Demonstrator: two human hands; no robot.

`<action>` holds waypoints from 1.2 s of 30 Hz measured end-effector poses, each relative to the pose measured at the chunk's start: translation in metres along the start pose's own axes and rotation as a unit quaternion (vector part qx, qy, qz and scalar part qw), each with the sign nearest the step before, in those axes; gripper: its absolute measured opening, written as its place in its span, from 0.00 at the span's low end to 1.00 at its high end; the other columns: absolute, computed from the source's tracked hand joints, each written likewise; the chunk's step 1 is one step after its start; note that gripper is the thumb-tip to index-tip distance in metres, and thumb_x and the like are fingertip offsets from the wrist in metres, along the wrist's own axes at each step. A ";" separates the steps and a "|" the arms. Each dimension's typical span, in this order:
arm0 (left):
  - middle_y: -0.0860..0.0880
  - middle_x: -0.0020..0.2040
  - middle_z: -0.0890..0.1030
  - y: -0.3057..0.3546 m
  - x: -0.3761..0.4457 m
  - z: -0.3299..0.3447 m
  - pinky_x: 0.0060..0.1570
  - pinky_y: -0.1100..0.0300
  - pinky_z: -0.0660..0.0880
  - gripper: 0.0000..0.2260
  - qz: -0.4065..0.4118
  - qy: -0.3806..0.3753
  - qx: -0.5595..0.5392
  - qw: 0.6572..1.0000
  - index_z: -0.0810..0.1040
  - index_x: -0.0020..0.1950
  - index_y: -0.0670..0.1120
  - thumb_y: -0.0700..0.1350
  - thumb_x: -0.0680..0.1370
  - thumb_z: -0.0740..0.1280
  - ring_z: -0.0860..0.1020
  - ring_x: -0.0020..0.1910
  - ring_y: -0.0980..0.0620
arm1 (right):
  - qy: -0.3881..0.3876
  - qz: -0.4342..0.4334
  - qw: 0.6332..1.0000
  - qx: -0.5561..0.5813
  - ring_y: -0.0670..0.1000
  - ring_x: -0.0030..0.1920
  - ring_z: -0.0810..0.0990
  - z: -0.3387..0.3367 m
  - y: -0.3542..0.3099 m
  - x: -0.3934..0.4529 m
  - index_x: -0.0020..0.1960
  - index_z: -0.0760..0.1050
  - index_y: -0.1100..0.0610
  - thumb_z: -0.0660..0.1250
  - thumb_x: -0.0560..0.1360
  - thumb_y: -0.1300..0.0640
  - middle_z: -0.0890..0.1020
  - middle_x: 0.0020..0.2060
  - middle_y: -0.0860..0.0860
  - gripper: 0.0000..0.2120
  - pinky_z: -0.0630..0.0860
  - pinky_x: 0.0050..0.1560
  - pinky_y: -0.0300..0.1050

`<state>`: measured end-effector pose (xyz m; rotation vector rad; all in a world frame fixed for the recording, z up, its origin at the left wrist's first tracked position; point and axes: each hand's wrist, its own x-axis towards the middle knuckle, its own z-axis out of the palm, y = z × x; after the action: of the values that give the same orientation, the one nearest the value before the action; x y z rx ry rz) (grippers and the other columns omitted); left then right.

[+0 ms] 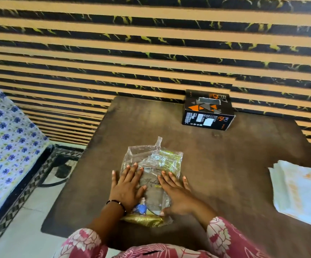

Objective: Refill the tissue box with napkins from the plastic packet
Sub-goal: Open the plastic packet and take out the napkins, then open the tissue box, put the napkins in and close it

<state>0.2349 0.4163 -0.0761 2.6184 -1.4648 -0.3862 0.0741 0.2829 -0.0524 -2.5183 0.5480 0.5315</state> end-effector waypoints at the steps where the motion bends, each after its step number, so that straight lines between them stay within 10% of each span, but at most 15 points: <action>1: 0.55 0.77 0.49 -0.010 0.001 -0.002 0.70 0.39 0.36 0.33 -0.002 0.006 -0.001 1.000 0.49 0.74 0.57 0.66 0.70 0.39 0.45 0.76 0.52 | -0.001 -0.002 1.000 -0.002 0.46 0.72 0.28 -0.001 -0.008 0.007 0.74 0.33 0.46 0.68 0.67 0.39 0.32 0.74 0.44 0.52 0.28 0.70 0.59; 14: 0.56 0.77 0.47 -0.099 0.026 -0.036 0.67 0.30 0.38 0.32 -0.016 -0.036 0.026 0.999 0.46 0.74 0.59 0.68 0.72 0.41 0.45 0.76 0.52 | 0.011 0.002 1.000 0.001 0.44 0.70 0.27 -0.004 -0.073 0.077 0.74 0.34 0.45 0.68 0.67 0.38 0.31 0.72 0.41 0.51 0.24 0.65 0.62; 22: 0.51 0.75 0.58 -0.074 0.029 -0.070 0.69 0.35 0.50 0.20 -0.006 -0.027 0.072 0.997 0.67 0.68 0.54 0.56 0.76 0.60 0.53 0.75 0.47 | 0.191 -0.042 0.979 0.064 0.44 0.74 0.52 -0.013 -0.067 0.061 0.68 0.68 0.45 0.68 0.70 0.48 0.62 0.73 0.43 0.26 0.44 0.74 0.59; 26: 0.52 0.73 0.64 -0.045 0.024 -0.081 0.68 0.40 0.55 0.18 -0.007 0.043 -0.016 0.999 0.71 0.65 0.55 0.56 0.76 0.57 0.58 0.73 0.48 | 0.300 0.002 0.934 0.194 0.45 0.67 0.68 -0.023 -0.044 0.034 0.60 0.77 0.51 0.69 0.70 0.53 0.75 0.63 0.46 0.18 0.65 0.70 0.49; 30: 0.47 0.67 0.72 0.019 0.048 -0.083 0.64 0.44 0.67 0.24 0.070 0.121 -0.181 0.974 0.74 0.62 0.50 0.59 0.73 0.53 0.68 0.67 0.44 | 0.331 0.105 0.907 0.239 0.51 0.65 0.73 -0.052 0.000 0.000 0.65 0.71 0.51 0.69 0.72 0.58 0.75 0.64 0.49 0.23 0.64 0.60 0.33; 36: 0.44 0.71 0.67 0.109 0.113 -0.084 0.70 0.56 0.60 0.21 0.068 0.064 -0.318 0.944 0.67 0.69 0.45 0.47 0.77 0.63 0.63 0.72 0.48 | 0.365 0.194 0.851 0.324 0.50 0.66 0.72 -0.099 0.088 -0.020 0.66 0.68 0.48 0.68 0.73 0.54 0.74 0.65 0.49 0.23 0.67 0.57 0.40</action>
<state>0.2249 0.2614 0.0102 1.9812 -1.2090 -0.5499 0.0408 0.1646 0.0013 -1.8646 1.2802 -0.4746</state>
